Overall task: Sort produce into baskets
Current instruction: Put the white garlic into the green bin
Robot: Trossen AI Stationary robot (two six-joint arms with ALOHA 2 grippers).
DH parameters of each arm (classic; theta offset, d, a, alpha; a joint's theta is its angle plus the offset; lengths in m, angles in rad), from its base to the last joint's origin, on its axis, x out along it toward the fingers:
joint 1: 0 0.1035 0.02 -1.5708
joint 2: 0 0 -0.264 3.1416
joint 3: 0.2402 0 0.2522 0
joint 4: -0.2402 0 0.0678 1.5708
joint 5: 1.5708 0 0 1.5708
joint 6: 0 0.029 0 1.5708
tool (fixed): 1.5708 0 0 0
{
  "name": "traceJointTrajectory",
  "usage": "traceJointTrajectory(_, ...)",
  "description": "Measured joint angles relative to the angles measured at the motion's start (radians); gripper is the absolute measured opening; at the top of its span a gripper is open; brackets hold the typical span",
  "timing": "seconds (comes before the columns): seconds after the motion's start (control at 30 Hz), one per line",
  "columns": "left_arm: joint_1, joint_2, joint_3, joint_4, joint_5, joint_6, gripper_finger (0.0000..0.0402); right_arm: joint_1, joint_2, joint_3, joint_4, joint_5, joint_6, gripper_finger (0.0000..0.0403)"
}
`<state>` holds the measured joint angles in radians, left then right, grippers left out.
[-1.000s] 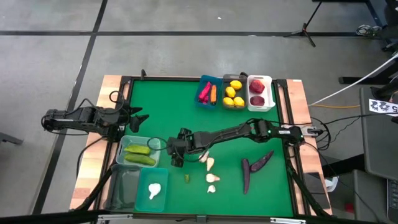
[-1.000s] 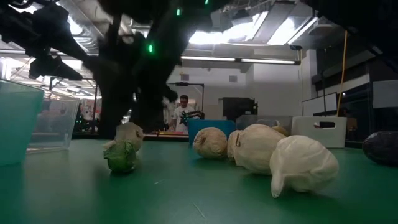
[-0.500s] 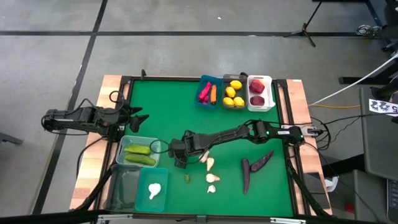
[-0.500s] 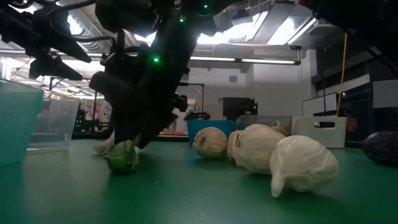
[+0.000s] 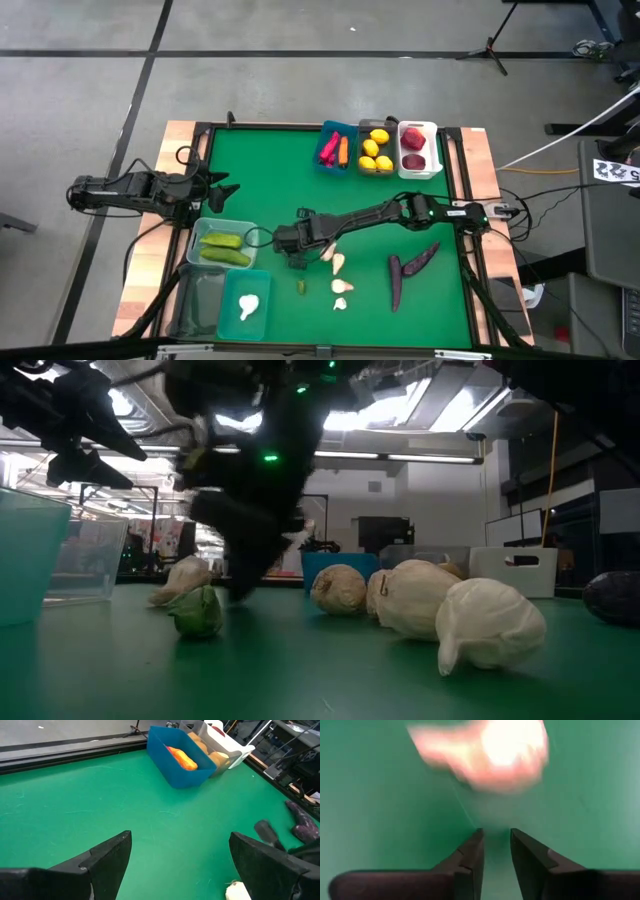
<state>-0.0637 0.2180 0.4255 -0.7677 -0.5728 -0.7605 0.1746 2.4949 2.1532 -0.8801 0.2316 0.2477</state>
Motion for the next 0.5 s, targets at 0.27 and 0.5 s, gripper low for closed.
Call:
traceJointTrajectory(0.27, 0.0, 0.0, 0.0, -0.001, 0.0, 0.0, 0.0329, -0.021, -0.035, 0.049, -0.143, 0.012, -0.132, 0.0167)
traceJointTrajectory(0.5, 0.0, 0.001, 0.0, -0.003, 0.0, -0.001, 0.0329, -0.016, -0.035, 0.094, -0.139, 0.0, -0.384, 0.0305)
